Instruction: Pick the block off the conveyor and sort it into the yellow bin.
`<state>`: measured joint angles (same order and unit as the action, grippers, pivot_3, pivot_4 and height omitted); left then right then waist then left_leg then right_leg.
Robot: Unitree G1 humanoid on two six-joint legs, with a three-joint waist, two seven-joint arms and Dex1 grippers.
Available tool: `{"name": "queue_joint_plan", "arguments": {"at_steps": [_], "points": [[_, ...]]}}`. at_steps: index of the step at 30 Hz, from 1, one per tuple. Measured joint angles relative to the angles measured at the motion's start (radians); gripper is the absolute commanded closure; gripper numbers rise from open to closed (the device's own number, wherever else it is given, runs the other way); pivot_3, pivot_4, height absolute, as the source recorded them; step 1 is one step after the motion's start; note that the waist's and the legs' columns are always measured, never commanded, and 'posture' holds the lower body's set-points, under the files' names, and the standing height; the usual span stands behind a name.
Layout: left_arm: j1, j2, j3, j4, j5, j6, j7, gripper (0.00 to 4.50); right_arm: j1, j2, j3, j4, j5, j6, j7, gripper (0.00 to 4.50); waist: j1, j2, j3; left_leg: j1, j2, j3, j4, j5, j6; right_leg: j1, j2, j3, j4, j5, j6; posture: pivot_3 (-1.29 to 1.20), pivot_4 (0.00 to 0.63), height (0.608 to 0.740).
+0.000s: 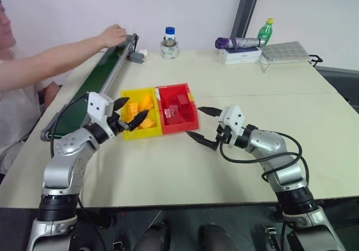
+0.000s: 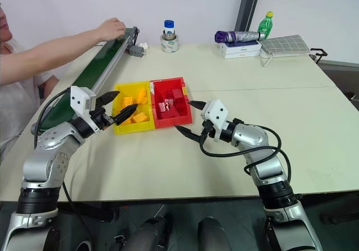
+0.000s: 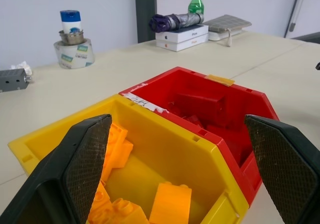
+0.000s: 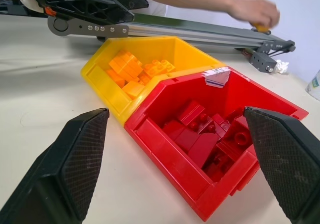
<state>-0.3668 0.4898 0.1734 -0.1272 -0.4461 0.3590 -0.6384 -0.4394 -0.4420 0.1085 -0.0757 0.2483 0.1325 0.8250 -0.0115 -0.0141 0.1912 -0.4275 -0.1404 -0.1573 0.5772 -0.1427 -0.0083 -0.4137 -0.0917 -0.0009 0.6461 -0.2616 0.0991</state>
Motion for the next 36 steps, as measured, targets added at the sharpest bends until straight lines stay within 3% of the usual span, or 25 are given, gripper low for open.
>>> {"name": "queue_joint_plan", "arguments": {"at_steps": [18,25,36], "points": [[0.068,0.015,0.025,-0.057,-0.050,0.068,0.018,0.03,0.001,0.000,0.001,0.000,0.000,0.000,0.006,0.00,-0.002,0.000,0.000,0.000,0.000,0.000,0.000,0.000,0.000,0.000,0.000,0.000,0.000,0.000,0.000,0.00,0.150,0.740],[0.134,0.052,0.149,-0.132,-0.158,0.267,0.119,0.03,0.000,0.003,0.002,0.001,0.001,-0.002,0.014,0.00,-0.001,0.000,0.000,0.000,0.000,0.000,0.000,0.000,0.000,0.000,0.000,0.000,0.000,0.000,0.000,0.00,0.150,0.740],[0.279,0.041,0.328,-0.143,-0.133,0.208,0.265,0.03,-0.017,0.023,0.006,0.032,0.001,-0.009,0.041,0.00,-0.001,0.000,0.000,0.000,0.000,0.000,0.000,0.000,0.000,0.000,0.000,0.000,0.000,0.000,-0.001,0.00,0.150,0.740]]}}
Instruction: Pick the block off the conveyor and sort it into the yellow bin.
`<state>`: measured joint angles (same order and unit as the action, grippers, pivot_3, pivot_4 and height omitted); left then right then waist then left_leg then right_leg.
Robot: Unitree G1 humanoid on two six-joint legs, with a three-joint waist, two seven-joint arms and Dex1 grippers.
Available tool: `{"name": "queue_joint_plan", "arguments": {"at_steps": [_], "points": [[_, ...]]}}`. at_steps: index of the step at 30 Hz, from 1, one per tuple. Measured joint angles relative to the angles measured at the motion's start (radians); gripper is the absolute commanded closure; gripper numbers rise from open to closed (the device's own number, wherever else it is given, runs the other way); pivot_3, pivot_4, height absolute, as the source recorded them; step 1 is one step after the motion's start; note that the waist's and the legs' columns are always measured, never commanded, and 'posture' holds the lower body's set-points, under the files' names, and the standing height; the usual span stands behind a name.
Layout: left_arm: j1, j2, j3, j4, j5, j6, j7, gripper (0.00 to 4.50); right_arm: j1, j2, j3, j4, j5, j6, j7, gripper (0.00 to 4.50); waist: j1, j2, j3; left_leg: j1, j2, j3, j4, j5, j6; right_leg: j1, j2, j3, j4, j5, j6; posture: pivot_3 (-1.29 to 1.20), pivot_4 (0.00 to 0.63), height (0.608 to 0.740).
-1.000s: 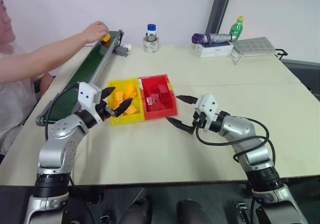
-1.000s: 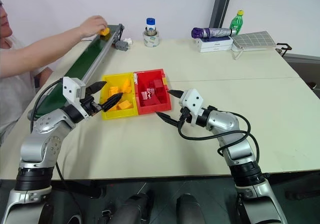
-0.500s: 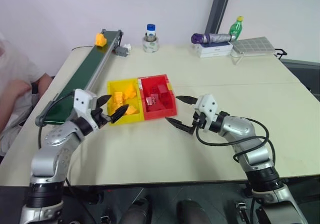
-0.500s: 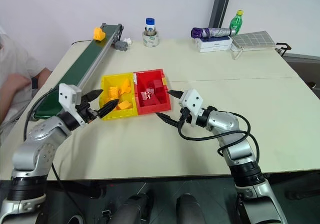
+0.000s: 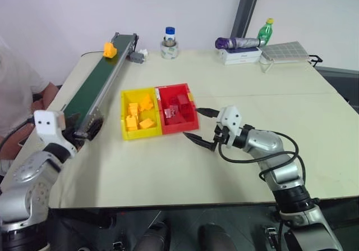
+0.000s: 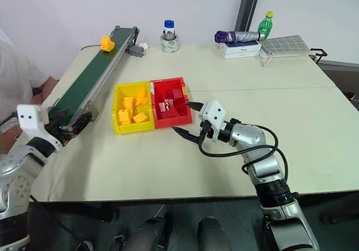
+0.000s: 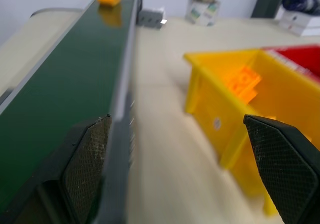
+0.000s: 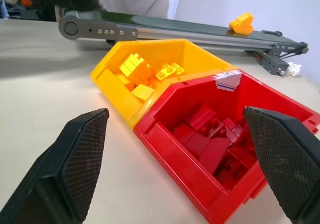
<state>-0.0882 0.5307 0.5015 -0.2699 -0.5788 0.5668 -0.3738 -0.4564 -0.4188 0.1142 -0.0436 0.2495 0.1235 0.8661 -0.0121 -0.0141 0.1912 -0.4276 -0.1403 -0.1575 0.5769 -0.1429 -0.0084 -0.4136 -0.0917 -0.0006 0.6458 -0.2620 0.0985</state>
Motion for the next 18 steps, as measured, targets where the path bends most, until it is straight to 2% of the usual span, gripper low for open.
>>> {"name": "queue_joint_plan", "arguments": {"at_steps": [7,18], "points": [[0.044,-0.024,0.062,-0.017,0.026,-0.116,0.029,0.03,-0.003,0.006,0.000,0.005,0.000,-0.001,0.007,0.00,0.001,0.000,0.000,0.000,0.000,0.000,0.000,0.000,0.000,0.000,-0.001,0.000,0.000,0.000,0.000,0.00,0.150,0.740],[0.004,-0.011,0.067,0.072,0.119,-0.241,0.071,0.03,-0.013,0.008,0.000,0.009,-0.001,-0.001,0.007,0.00,0.001,0.000,0.000,0.000,0.000,0.000,-0.001,0.000,0.000,0.000,-0.001,0.000,-0.001,-0.001,-0.001,0.00,0.150,0.740]]}}
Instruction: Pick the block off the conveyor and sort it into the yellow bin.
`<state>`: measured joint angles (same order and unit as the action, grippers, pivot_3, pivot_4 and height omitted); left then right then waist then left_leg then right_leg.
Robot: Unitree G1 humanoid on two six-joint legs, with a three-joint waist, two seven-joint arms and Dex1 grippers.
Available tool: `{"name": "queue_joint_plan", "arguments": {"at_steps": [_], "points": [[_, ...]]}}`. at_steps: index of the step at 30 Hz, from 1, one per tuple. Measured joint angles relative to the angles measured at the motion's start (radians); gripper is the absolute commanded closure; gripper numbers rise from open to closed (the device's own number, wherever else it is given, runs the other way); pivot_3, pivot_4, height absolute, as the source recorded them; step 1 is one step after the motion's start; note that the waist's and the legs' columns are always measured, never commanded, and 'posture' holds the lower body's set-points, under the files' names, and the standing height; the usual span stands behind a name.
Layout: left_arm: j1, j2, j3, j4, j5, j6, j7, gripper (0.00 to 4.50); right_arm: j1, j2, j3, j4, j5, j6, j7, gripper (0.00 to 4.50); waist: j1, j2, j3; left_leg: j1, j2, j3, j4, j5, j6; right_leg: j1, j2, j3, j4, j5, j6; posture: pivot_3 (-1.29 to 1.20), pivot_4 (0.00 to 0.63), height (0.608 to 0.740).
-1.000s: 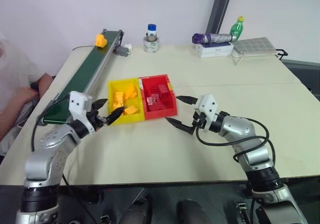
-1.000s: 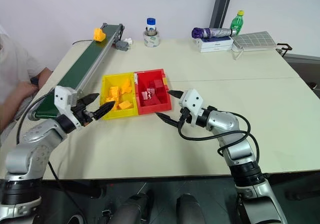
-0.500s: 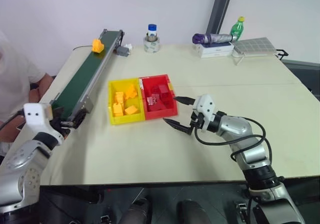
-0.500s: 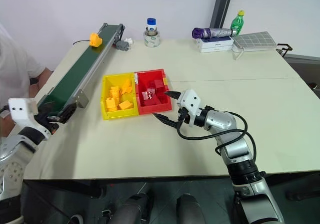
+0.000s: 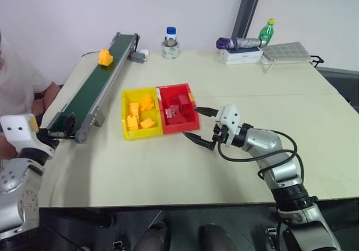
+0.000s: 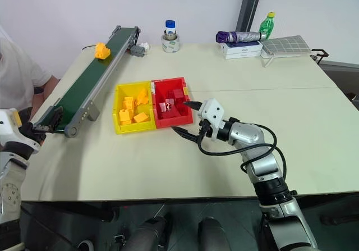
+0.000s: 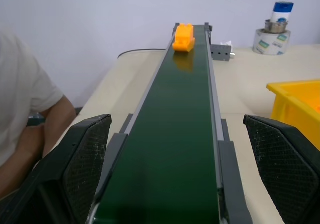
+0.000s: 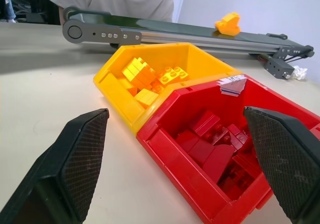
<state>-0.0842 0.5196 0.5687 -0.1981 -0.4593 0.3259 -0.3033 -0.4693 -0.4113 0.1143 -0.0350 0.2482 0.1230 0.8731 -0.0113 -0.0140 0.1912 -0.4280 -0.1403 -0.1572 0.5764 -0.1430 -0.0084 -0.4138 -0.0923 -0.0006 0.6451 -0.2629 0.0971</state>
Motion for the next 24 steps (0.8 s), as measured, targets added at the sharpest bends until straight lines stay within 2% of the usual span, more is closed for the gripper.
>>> {"name": "queue_joint_plan", "arguments": {"at_steps": [6,24], "points": [[-0.032,0.001,-0.012,0.035,0.055,-0.025,0.022,0.03,0.000,0.000,0.000,0.000,0.000,0.000,-0.003,0.00,0.000,0.000,0.000,0.000,0.000,0.000,0.000,0.000,0.000,0.000,0.000,0.000,0.000,0.000,0.000,0.00,0.150,0.740],[-0.120,0.015,-0.046,0.108,0.101,-0.035,0.034,0.03,0.001,0.001,0.000,-0.002,0.000,0.000,-0.012,0.00,0.000,0.000,0.000,0.000,0.000,0.000,0.000,0.000,0.000,0.000,0.000,0.000,0.000,0.000,0.000,0.00,0.150,0.740]]}}
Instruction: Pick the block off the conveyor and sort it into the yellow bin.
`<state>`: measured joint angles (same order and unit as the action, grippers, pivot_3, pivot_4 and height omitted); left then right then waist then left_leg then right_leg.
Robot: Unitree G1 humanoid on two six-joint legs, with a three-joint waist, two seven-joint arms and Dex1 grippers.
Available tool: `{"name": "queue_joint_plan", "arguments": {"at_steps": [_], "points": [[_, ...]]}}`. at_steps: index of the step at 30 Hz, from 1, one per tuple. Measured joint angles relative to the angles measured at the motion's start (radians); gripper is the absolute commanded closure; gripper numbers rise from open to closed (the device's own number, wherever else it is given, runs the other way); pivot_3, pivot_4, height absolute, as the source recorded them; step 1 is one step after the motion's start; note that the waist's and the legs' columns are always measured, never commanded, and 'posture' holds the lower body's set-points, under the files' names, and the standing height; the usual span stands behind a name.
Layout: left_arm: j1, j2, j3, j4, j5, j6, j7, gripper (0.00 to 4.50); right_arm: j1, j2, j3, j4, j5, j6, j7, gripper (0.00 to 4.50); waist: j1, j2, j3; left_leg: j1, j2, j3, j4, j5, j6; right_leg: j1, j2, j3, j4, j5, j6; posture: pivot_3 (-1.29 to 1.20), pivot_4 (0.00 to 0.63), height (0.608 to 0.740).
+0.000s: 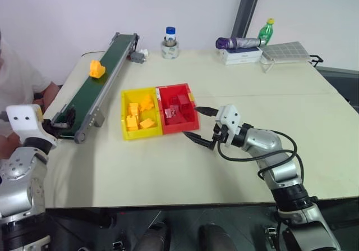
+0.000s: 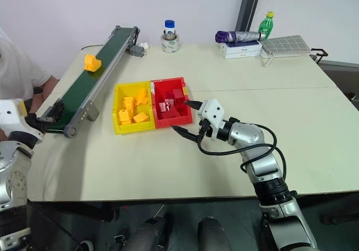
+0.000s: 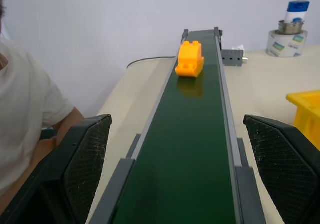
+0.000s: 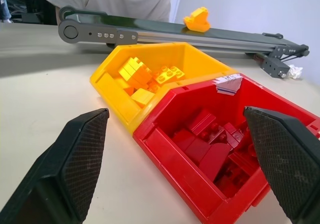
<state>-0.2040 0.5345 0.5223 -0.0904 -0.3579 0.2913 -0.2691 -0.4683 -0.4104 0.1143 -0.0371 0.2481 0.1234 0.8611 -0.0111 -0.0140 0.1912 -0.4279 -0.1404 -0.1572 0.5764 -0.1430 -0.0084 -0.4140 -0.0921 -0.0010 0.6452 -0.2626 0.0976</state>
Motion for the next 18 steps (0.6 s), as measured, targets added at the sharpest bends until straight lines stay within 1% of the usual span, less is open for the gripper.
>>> {"name": "queue_joint_plan", "arguments": {"at_steps": [4,7,12,18], "points": [[-0.009,0.005,-0.021,0.020,0.022,-0.005,0.002,0.03,0.004,0.000,0.000,-0.001,0.000,0.001,-0.002,0.00,0.000,0.000,0.000,0.000,0.000,0.000,0.000,0.000,0.000,0.000,0.000,0.000,0.000,0.000,0.000,0.00,0.150,0.740],[-0.042,0.019,-0.037,0.085,0.042,-0.014,-0.002,0.03,0.010,-0.001,0.000,-0.006,0.000,0.001,-0.004,0.00,0.000,0.000,0.000,0.000,0.000,0.000,0.000,0.000,0.000,0.000,0.000,0.000,0.000,0.000,0.000,0.00,0.150,0.740],[-0.154,0.057,-0.045,0.215,0.058,-0.042,-0.025,0.03,0.012,0.001,0.001,-0.008,-0.001,0.001,-0.010,0.00,0.002,0.000,0.000,0.000,0.000,0.000,0.000,0.000,0.000,0.000,0.000,-0.001,0.000,0.000,0.000,0.00,0.150,0.740],[-0.289,0.061,-0.120,0.397,0.094,-0.065,-0.045,0.03,0.011,0.005,0.003,-0.008,-0.002,0.001,-0.012,0.00,-0.001,0.000,0.000,0.000,0.000,0.000,0.000,0.000,0.000,0.000,0.000,-0.001,0.000,0.002,0.004,0.00,0.150,0.740]]}}
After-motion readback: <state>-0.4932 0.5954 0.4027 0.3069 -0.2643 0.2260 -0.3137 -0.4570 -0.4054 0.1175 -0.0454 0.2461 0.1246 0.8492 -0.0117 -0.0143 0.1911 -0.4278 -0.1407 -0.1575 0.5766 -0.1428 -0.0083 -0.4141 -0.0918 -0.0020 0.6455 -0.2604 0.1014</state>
